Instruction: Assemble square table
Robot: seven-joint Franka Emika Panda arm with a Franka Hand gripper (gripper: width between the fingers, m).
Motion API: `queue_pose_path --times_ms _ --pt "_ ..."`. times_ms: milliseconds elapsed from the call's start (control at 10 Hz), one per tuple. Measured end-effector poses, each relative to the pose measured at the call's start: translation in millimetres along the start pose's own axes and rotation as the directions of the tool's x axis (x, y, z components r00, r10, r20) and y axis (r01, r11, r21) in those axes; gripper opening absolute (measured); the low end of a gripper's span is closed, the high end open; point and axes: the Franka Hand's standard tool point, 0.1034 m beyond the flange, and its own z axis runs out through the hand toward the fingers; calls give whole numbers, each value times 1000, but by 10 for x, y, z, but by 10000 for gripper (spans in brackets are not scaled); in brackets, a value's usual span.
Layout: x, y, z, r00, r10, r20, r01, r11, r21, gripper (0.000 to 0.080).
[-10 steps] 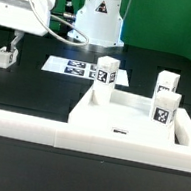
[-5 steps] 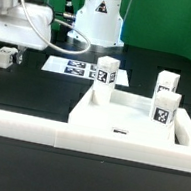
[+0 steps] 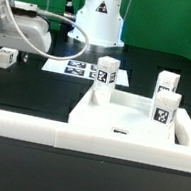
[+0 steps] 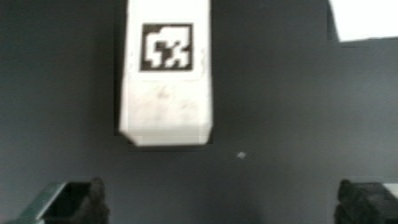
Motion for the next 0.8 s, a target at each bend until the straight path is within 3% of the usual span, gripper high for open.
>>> queue_pose_path --times_ms 300,500,600,700,800 --pt "-25 11 44 984 8 177 -9 1000 5 649" --pt "-10 36 57 983 11 185 -11 1000 0 649" --pt "-87 198 78 975 15 221 -5 999 -44 649" --pt "-167 292 95 967 25 252 -9 998 -66 649" --pt "-257 290 158 955 40 294 -26 998 -51 649"
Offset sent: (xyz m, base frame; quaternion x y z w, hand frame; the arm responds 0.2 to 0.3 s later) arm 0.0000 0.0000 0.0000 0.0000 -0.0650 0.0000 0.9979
